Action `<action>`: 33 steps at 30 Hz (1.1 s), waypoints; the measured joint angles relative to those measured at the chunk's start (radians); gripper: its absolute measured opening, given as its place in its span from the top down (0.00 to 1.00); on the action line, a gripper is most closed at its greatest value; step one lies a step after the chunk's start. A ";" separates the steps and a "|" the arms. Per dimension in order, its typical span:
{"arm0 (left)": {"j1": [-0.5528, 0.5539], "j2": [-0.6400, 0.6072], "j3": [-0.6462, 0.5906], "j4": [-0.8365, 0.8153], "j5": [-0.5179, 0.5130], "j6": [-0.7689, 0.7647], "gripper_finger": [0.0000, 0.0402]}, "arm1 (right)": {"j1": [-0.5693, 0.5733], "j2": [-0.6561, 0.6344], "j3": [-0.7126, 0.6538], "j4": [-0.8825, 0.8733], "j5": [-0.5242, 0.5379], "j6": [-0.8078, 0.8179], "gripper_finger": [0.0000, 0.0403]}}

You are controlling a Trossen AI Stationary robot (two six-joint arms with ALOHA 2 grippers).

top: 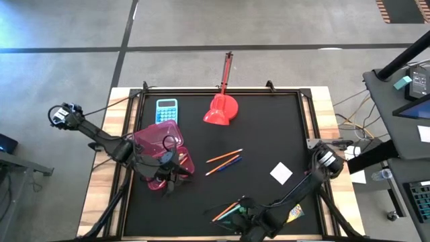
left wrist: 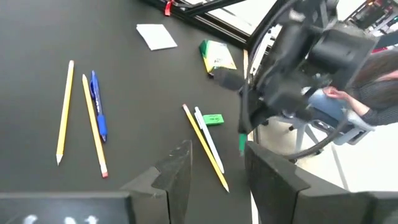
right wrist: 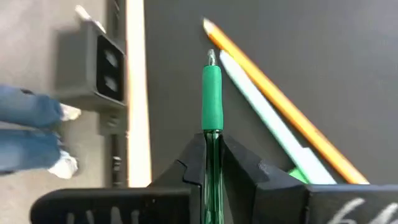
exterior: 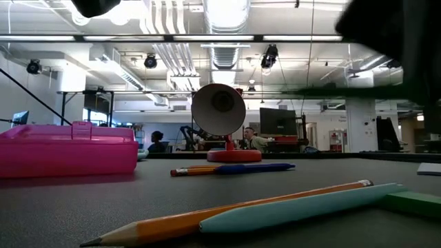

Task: Pack school essentials
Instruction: Put the green pen into the red supply box

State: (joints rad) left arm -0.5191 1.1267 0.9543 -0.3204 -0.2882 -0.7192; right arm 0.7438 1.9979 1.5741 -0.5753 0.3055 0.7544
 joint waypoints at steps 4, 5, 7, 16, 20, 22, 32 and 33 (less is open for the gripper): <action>0.000 0.001 0.000 0.019 0.000 0.001 0.68 | 0.000 -0.069 0.000 -0.032 0.036 -0.021 0.93; 0.000 0.004 -0.001 0.034 -0.001 0.002 0.68 | 0.000 -0.089 0.000 -0.037 0.064 -0.034 0.93; 0.000 0.012 -0.001 0.059 -0.006 0.013 0.68 | 0.000 -0.129 0.000 -0.030 0.128 -0.072 0.93; -0.001 0.086 -0.002 0.341 -0.036 0.300 0.68 | -0.014 -0.315 0.000 -0.041 0.485 -0.198 0.93; 0.000 0.121 -0.002 0.462 -0.114 0.428 0.68 | -0.026 -0.391 0.001 -0.041 0.591 -0.265 0.93; 0.001 0.139 -0.001 0.511 -0.189 0.481 0.68 | -0.043 -0.419 0.001 -0.034 0.610 -0.297 0.93; 0.045 0.182 0.000 0.738 -0.336 0.673 0.68 | -0.168 -0.485 0.000 0.171 0.611 -0.572 0.93; 0.051 0.182 0.000 0.739 -0.335 0.673 0.68 | -0.183 -0.487 0.000 0.215 0.609 -0.612 0.93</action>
State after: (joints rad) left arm -0.4680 1.3087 0.9543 0.4191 -0.6235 -0.0459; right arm 0.5604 1.5108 1.5745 -0.3605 0.9145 0.1420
